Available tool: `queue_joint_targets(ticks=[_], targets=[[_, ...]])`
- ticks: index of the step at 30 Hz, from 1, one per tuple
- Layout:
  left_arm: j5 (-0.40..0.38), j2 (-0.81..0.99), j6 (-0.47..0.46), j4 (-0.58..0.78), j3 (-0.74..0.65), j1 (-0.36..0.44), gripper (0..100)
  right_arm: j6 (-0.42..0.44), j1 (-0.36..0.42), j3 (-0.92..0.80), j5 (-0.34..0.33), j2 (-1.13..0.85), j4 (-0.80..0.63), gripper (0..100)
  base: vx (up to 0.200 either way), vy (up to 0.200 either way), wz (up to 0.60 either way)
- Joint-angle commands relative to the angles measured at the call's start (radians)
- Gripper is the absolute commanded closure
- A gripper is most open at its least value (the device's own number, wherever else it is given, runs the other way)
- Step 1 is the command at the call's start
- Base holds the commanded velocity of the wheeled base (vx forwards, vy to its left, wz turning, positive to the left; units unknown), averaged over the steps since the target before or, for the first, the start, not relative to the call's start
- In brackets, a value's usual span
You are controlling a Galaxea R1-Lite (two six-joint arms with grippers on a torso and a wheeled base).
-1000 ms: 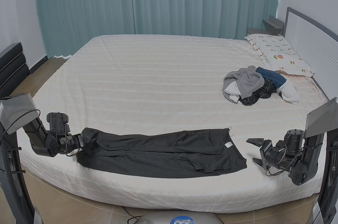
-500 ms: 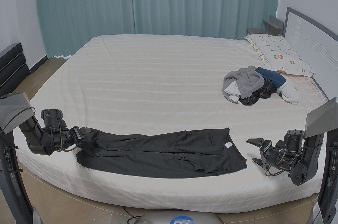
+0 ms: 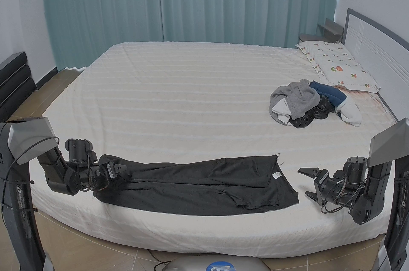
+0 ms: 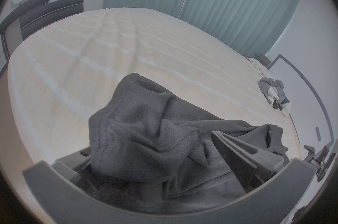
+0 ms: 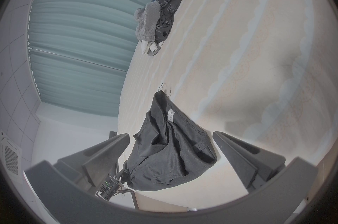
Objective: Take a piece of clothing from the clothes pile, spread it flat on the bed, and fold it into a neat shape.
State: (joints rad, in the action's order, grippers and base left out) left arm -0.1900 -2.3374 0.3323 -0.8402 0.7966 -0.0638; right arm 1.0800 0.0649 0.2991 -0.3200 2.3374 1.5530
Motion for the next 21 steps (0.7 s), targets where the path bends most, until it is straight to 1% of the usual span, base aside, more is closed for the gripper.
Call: queue_joint_targets(ticks=[1,4,5,14,21], targets=[[0.009,-0.049,-0.019,-0.030,0.001,0.016,0,0.000,0.001,0.000,-0.001,0.002,0.009,0,0.000,0.000,0.00],[0.020,-0.059,-0.033,-0.049,-0.002,0.016,0,0.000,0.001,0.000,-0.001,0.002,0.009,0,0.000,0.000,0.00],[0.023,-0.059,-0.033,-0.059,-0.005,0.013,100,0.000,0.001,0.000,-0.001,0.002,0.009,0,0.000,0.000,0.00],[0.023,-0.052,-0.030,-0.060,-0.011,0.009,100,0.000,0.001,-0.002,-0.001,0.002,0.009,0,0.000,0.000,0.00],[0.024,-0.010,0.016,-0.053,0.009,-0.022,100,0.000,0.000,-0.002,-0.001,0.002,0.009,0,0.000,0.000,0.00]])
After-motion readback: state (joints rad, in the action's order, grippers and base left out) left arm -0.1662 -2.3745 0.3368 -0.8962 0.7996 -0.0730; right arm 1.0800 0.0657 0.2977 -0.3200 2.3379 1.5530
